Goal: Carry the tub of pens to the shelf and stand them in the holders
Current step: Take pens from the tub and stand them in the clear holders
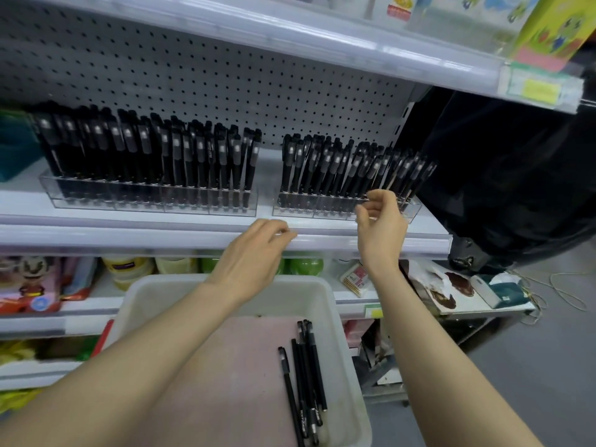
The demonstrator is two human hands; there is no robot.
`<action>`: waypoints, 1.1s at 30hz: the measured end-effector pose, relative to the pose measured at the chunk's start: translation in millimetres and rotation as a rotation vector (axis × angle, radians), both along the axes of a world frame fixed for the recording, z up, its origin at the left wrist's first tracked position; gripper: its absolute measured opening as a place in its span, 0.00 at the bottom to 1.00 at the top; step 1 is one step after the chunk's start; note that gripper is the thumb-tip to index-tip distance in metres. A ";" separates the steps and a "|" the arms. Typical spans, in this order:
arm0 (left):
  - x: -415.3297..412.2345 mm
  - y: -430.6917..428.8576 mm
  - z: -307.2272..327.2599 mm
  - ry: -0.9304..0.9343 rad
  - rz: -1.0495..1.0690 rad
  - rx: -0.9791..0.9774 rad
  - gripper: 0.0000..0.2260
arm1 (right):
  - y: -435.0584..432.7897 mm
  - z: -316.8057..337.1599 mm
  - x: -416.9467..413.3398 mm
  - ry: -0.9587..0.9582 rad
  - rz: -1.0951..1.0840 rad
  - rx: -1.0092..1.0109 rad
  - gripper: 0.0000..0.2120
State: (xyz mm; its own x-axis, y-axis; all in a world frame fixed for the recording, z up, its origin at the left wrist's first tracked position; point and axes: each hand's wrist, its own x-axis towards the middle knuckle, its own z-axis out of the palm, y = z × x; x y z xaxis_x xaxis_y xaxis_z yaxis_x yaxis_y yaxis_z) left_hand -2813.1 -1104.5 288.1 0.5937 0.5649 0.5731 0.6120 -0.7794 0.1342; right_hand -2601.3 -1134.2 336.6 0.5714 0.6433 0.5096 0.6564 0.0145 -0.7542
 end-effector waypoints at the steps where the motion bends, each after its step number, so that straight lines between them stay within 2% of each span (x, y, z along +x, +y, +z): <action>1: -5.1 -5.1 -7.7 -0.005 -0.012 -0.007 0.19 | -5.6 -6.6 -7.5 0.012 0.007 -0.010 0.07; 6: -30.7 -20.1 -54.2 0.020 -0.015 -0.012 0.20 | -34.5 -53.1 -45.6 0.005 0.095 -0.166 0.04; 9: -42.9 -23.7 -75.3 0.053 0.020 -0.010 0.24 | -49.4 -81.5 -63.2 -0.059 0.187 -0.312 0.03; 11: -46.6 -24.6 -83.7 0.074 0.029 -0.017 0.27 | -56.6 -93.2 -71.5 -0.179 0.249 -0.493 0.03; 16: -47.2 -27.4 -88.0 0.057 0.028 -0.043 0.30 | -68.0 -104.3 -91.6 -0.469 0.338 -1.023 0.11; 18: -47.5 -27.2 -88.9 0.051 0.029 -0.053 0.30 | -73.5 -109.0 -98.1 -0.549 0.337 -1.185 0.15; 20: -47.6 -26.3 -90.1 0.054 0.023 -0.058 0.30 | -78.0 -112.0 -102.1 -0.568 0.362 -1.278 0.13; 24: -47.4 -27.4 -90.4 0.057 0.019 -0.070 0.29 | -79.4 -111.5 -104.4 -0.461 0.353 -1.284 0.12; 27: -46.9 -28.1 -88.4 0.057 0.026 -0.081 0.28 | -74.5 -105.6 -102.2 -0.271 0.361 -1.251 0.08; 30: -44.7 -28.5 -82.7 0.074 0.053 -0.099 0.27 | -66.7 -93.5 -92.1 -0.043 0.408 -1.131 0.09; 33: -40.1 -25.5 -70.7 0.109 0.085 -0.123 0.25 | -59.3 -75.6 -77.2 0.117 0.464 -0.926 0.10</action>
State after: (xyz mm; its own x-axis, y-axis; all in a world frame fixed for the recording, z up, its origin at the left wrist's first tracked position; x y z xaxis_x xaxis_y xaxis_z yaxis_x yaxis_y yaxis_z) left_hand -2853.2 -1130.0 217.4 0.5957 0.6777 0.4311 0.6912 -0.7059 0.1546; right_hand -2678.4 -1193.4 261.0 0.1824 0.9232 -0.3384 0.6564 -0.3706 -0.6572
